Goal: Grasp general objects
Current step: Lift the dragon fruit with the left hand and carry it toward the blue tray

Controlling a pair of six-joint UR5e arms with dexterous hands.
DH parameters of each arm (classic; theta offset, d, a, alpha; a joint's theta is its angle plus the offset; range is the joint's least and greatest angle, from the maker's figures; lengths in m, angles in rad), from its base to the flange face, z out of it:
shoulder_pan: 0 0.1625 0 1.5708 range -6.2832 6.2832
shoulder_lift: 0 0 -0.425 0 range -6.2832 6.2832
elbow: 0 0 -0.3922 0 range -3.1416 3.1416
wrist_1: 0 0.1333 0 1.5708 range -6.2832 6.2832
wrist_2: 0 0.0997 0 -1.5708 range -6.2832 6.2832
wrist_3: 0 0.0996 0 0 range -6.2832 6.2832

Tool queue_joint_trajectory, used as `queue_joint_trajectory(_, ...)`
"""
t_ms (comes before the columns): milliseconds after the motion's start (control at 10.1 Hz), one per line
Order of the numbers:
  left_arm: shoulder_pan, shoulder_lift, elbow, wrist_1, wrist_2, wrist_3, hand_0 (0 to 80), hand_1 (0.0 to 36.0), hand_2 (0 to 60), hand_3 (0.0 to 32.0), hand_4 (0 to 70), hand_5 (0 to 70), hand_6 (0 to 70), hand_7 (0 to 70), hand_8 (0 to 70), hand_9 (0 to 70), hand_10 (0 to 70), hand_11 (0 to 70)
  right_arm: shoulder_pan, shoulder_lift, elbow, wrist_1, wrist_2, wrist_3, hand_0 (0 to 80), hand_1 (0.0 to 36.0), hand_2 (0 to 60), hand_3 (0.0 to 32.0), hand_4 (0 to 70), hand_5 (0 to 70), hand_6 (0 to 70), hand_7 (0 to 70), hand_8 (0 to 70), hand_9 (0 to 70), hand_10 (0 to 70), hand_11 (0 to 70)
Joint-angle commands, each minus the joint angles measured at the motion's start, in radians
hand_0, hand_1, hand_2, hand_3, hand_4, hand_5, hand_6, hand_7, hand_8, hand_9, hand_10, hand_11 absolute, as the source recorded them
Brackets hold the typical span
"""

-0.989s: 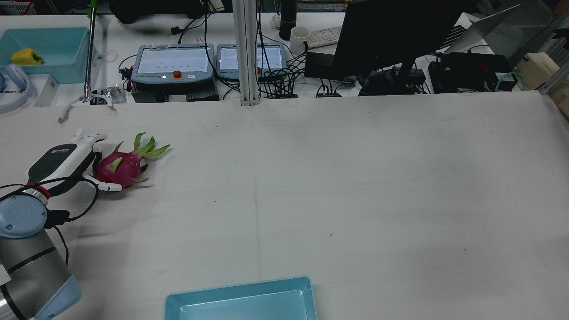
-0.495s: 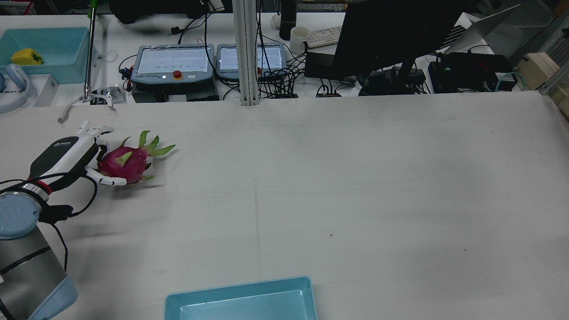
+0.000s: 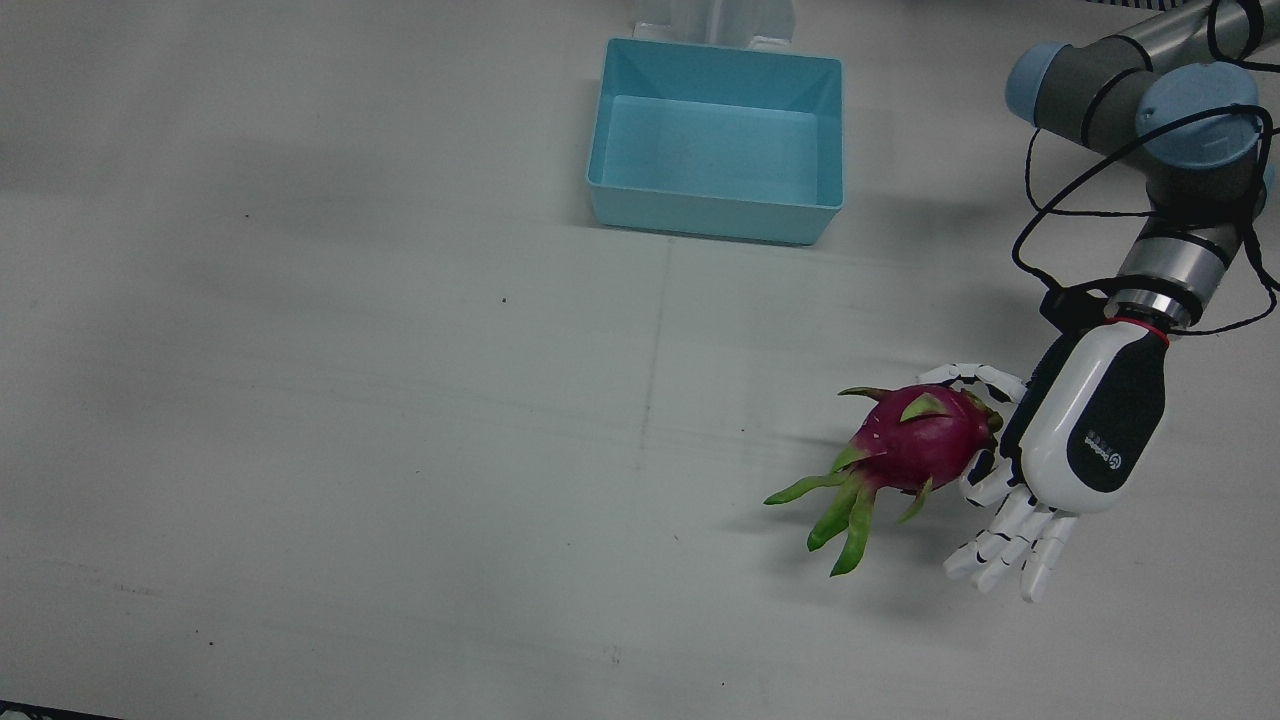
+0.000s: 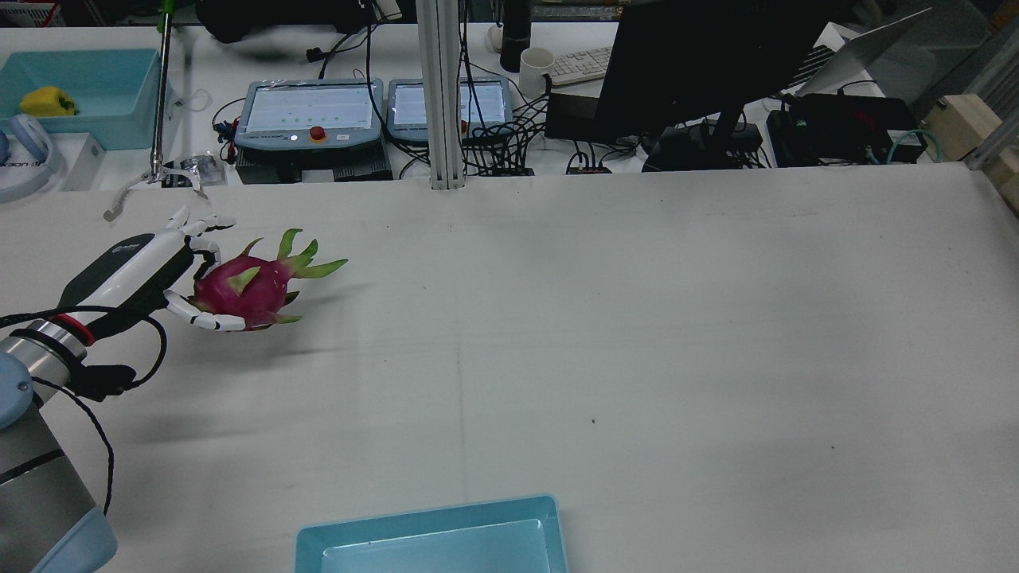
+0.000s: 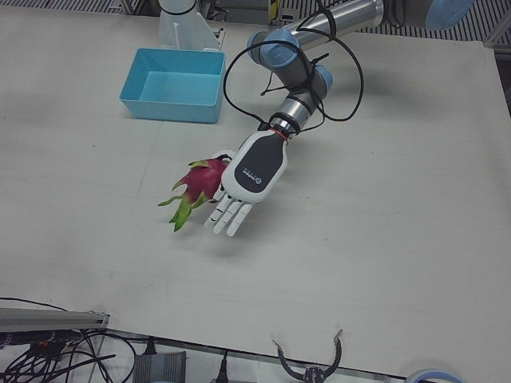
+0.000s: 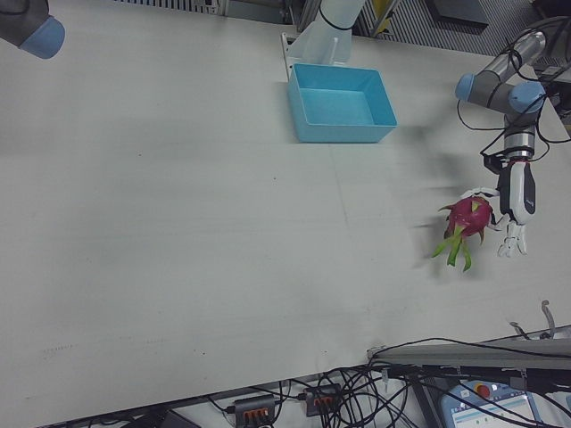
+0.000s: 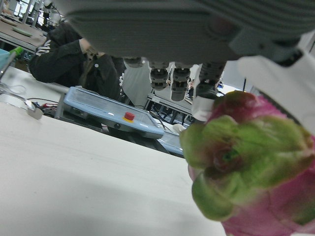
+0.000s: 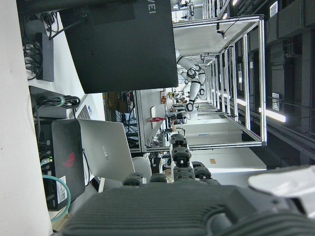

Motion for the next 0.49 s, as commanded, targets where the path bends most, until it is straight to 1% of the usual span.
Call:
queue_joint_trajectory(0, 0.007, 0.0, -0.099, -0.028, 0.196, 0.004, 44.7, 17.5, 54.4, 0.0, 30.2, 68.3, 8.1, 15.9, 15.2, 4.4, 0.8, 1.5, 0.0, 0.0, 0.0, 0.0, 0.0, 0.0, 0.0, 0.0, 0.0, 0.0, 0.0, 0.0, 0.0, 0.0, 0.0, 0.0, 0.0, 0.0)
queue_joint_trajectory(99, 0.008, 0.0, -0.128, -0.028, 0.242, 0.004, 45.1, 17.2, 52.7, 0.0, 30.4, 67.9, 8.8, 16.8, 15.5, 4.8, 1.2, 2.0, 0.0, 0.0, 0.0, 0.0, 0.0, 0.0, 0.0, 0.0, 0.0, 0.0, 0.0, 0.0, 0.0, 0.0, 0.0, 0.0, 0.0, 0.0)
queue_joint_trajectory(198, 0.01, 0.0, -0.165, -0.027, 0.273, 0.002, 45.4, 16.7, 51.1, 0.0, 30.3, 67.2, 9.3, 17.5, 15.8, 5.2, 1.4, 2.2, 0.0, 0.0, 0.0, 0.0, 0.0, 0.0, 0.0, 0.0, 0.0, 0.0, 0.0, 0.0, 0.0, 0.0, 0.0, 0.0, 0.0, 0.0)
queue_joint_trajectory(297, 0.011, 0.0, -0.189, -0.025, 0.319, 0.002, 45.7, 16.7, 50.5, 0.0, 30.7, 67.5, 9.8, 18.3, 16.1, 5.6, 1.5, 2.5, 0.0, 0.0, 0.0, 0.0, 0.0, 0.0, 0.0, 0.0, 0.0, 0.0, 0.0, 0.0, 0.0, 0.0, 0.0, 0.0, 0.0, 0.0)
queue_joint_trajectory(396, 0.011, 0.0, -0.218, -0.016, 0.357, 0.002, 46.3, 17.5, 50.4, 0.0, 32.6, 68.9, 10.8, 19.9, 16.2, 5.8, 1.7, 2.8, 0.0, 0.0, -0.001, 0.0, 0.0, 0.0, 0.0, 0.0, 0.0, 0.0, 0.0, 0.0, 0.0, 0.0, 0.0, 0.0, 0.0, 0.0)
